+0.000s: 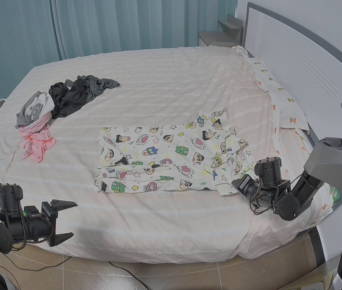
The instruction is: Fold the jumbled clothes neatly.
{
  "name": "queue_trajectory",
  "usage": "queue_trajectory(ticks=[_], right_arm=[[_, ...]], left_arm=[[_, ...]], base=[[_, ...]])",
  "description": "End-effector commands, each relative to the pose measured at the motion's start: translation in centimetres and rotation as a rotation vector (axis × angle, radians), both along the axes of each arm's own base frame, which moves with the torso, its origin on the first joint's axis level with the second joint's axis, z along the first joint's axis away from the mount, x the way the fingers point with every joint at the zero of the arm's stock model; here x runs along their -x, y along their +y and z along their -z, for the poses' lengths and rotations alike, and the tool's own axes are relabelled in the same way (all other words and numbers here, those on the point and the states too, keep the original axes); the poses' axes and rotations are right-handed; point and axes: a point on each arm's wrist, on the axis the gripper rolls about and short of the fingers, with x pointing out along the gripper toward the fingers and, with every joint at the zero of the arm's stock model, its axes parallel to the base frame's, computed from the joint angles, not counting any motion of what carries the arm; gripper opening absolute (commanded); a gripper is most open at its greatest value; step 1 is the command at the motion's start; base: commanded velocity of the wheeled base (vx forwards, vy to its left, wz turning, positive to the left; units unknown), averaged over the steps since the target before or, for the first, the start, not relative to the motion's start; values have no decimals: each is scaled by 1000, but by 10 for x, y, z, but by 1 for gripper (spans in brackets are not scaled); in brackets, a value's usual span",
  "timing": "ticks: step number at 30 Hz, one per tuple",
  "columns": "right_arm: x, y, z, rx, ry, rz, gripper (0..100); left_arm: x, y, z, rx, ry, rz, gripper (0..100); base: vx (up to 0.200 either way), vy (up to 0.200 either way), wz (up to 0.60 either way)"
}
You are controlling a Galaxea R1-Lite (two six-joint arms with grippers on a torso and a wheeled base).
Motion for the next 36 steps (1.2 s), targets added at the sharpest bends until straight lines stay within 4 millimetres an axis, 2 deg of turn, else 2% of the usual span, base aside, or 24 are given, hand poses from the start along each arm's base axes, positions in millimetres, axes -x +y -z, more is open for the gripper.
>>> queue_trajectory(ticks=[1, 3, 4, 8, 10, 11, 14, 16, 18, 19, 20, 25, 36], right_arm=[[19, -8, -19, -11, -36, 2, 100], [24, -12, -25, -14, -45, 8, 100], [32, -20, -37, -24, -74, 20, 100], [51, -26, -70, -59, -176, 11, 100], [54, -24, -79, -72, -210, 1, 100], [56, -17, -92, -93, -253, -27, 100], [48, -5, -101, -110, -294, -59, 100], [38, 5, -95, -115, -291, -78, 100], [21, 15, -79, -110, -272, -86, 100], [21, 15, -79, -110, -272, -86, 100], [3, 23, -64, -107, -261, -86, 100], [-21, 40, -41, -96, -231, -100, 100], [-58, 52, -27, -73, -201, -82, 100]], left_arm=[[0, 0, 0, 0, 0, 0, 100], [0, 0, 0, 0, 0, 0, 100], [0, 0, 0, 0, 0, 0, 100], [0, 0, 0, 0, 0, 0, 100], [0, 0, 0, 0, 0, 0, 100], [0, 0, 0, 0, 0, 0, 100], [0, 0, 0, 0, 0, 0, 100], [0, 0, 0, 0, 0, 0, 100], [1, 0, 0, 0, 1, 0, 100], [1, 0, 0, 0, 1, 0, 100], [1, 0, 0, 1, 3, 0, 100], [1, 0, 0, 1, 3, 0, 100], [0, 0, 0, -1, -5, 0, 100]], base=[[0, 0, 0], [0, 0, 0], [0, 0, 0], [0, 0, 0], [0, 0, 0], [0, 0, 0], [0, 0, 0], [0, 0, 0], [0, 0, 0], [0, 0, 0], [0, 0, 0], [0, 0, 0], [0, 0, 0]])
